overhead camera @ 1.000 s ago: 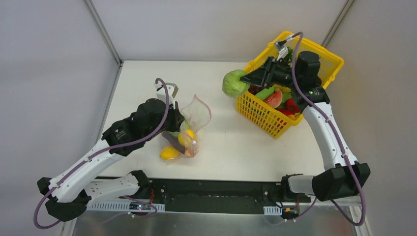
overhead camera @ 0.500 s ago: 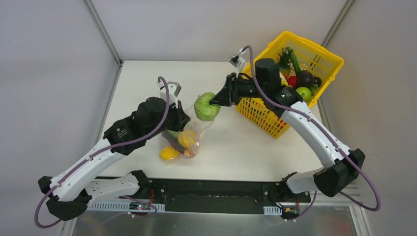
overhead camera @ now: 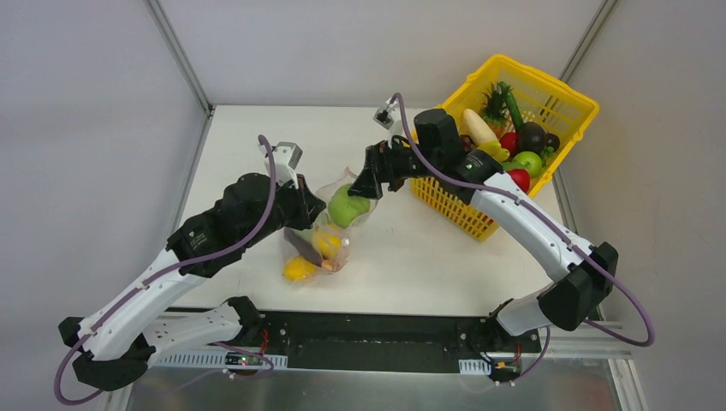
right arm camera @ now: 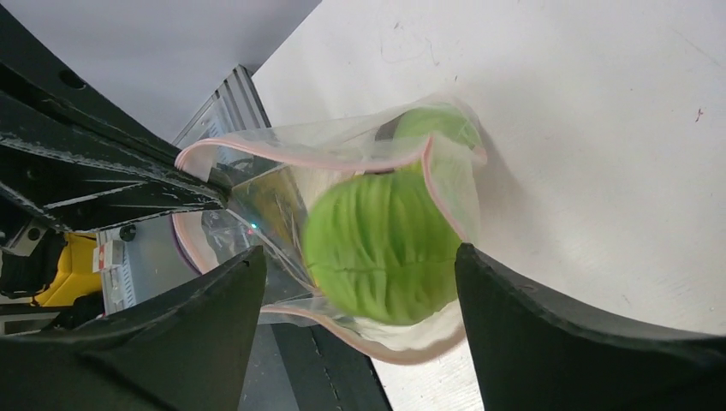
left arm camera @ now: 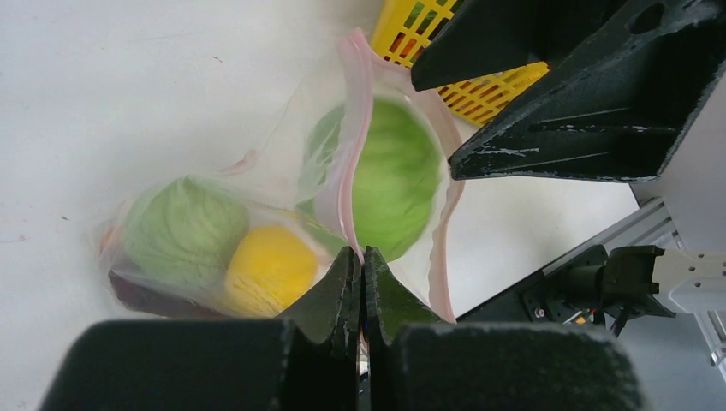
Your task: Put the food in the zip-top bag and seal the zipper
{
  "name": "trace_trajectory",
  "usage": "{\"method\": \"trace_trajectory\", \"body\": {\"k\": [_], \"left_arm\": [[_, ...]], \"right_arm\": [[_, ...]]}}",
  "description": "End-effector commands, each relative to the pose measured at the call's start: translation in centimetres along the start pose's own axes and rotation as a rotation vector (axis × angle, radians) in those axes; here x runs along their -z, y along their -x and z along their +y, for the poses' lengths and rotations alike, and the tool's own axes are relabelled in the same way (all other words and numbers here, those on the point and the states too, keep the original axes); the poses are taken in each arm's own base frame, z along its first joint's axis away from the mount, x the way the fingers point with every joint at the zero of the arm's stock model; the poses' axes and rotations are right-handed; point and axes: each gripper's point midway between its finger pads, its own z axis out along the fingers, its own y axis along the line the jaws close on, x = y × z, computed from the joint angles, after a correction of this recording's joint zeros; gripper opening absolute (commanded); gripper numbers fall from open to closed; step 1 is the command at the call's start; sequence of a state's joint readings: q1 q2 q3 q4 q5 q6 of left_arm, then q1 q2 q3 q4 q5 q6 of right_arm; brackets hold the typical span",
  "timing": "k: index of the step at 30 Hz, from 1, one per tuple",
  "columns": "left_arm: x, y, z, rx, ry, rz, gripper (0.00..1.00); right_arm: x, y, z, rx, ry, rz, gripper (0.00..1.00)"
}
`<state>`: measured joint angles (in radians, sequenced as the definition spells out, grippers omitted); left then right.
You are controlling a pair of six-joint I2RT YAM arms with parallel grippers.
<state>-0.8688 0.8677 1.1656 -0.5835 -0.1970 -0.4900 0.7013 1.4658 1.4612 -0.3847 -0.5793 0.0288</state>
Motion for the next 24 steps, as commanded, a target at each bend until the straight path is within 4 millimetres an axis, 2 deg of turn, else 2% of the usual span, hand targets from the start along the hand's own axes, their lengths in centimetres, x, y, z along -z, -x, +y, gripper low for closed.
{"method": "trace_trajectory", "body": {"k": [1, 6, 10, 16, 19, 22, 24], "left_arm": [[0.9, 2.6, 0.1, 0.048, 0.003, -0.113, 0.0], [1.3, 2.9, 0.8, 0.052, 0.029, -0.143, 0.0], [1.4, 3.1, 1.1, 0.058, 0.043, -0.162, 0.0], [1.7, 3.2, 1.6, 0.071, 0.059, -0.183, 0.0], [1.8, 3.2, 1.7, 0.074, 0.061, -0.188, 0.0], [1.8, 3.1, 1.8, 0.076, 0.065, -0.187, 0.0], [1.8, 3.2, 1.8, 0.077, 0.065, -0.189, 0.0]], "right_arm": [[2.6, 3.7, 3.2, 0.116, 0.052, -0.139, 0.83], [4.1, 4.3, 4.3, 0.154, 0.06, -0.191, 0.87], [5.3, 5.0, 4.4, 0.172, 0.026, -0.248, 0.88], [6.7, 5.5, 1.6, 0.163, -0.16, -0.323, 0.9], [5.7, 3.9, 0.2, 0.12, -0.199, -0.221, 0.85], [3.4, 0.5, -0.1, -0.029, -0.15, -0.043, 0.8], [1.8, -1.4, -1.5, -0.12, -0.174, 0.03, 0.75]]}}
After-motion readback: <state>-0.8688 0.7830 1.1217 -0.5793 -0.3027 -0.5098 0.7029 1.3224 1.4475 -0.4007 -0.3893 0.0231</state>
